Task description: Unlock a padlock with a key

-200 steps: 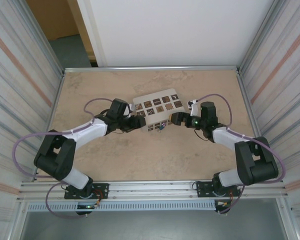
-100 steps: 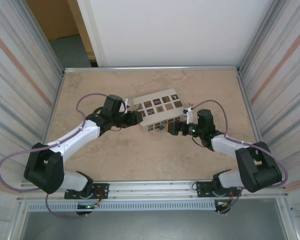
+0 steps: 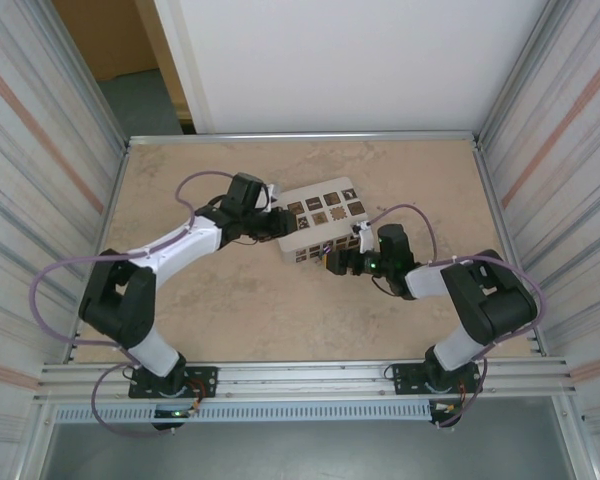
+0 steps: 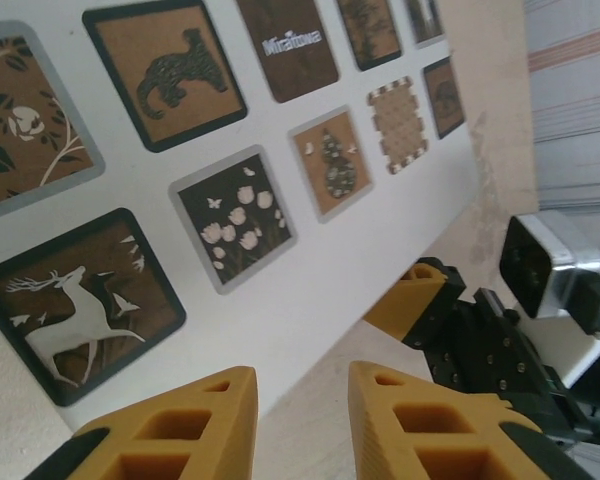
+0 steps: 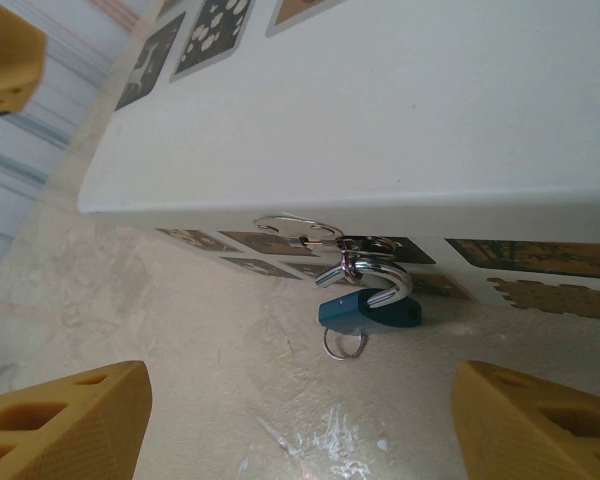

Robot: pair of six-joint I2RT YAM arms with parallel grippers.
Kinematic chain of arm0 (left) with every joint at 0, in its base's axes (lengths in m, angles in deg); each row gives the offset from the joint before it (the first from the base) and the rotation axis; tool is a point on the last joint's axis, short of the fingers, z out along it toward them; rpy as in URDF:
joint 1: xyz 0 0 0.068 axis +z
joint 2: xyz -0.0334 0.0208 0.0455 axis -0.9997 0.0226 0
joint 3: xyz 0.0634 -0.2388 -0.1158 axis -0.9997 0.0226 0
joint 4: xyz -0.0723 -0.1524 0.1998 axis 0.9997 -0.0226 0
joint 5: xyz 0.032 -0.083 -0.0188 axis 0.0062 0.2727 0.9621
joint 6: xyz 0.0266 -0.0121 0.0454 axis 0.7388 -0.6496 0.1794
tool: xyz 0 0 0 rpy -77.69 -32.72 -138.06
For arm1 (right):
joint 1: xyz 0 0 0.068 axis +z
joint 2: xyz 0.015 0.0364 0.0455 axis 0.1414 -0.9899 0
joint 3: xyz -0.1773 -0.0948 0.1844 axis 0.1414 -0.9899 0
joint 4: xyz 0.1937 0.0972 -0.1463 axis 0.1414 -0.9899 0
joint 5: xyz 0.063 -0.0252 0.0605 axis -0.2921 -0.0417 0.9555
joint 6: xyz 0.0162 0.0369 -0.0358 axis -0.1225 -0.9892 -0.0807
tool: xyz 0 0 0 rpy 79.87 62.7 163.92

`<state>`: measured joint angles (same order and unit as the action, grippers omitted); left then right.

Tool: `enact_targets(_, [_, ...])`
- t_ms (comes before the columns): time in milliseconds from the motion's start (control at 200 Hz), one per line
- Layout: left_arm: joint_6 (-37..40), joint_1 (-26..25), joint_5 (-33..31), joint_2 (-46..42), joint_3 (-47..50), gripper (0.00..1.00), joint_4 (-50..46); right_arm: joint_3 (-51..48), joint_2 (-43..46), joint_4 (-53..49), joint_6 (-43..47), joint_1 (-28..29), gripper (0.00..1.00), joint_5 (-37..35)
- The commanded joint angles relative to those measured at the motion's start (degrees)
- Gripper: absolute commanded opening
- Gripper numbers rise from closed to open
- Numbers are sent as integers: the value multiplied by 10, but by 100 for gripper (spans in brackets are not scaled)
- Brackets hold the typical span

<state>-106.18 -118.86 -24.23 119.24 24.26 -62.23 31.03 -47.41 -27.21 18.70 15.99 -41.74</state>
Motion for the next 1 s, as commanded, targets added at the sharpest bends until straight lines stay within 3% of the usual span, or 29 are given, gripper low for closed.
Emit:
enact_targets(0, [15,-2,14,19,-22,29,3,17,-23,49,13,10,76,-11])
enact_targets(631, [12,-1,-3,59,-16,26,-11,52,-94,113,3,32,69,-9])
enact_targets(992, [10,0,-2,58,-11,26,-9,52,-106,121,7,31,53,10])
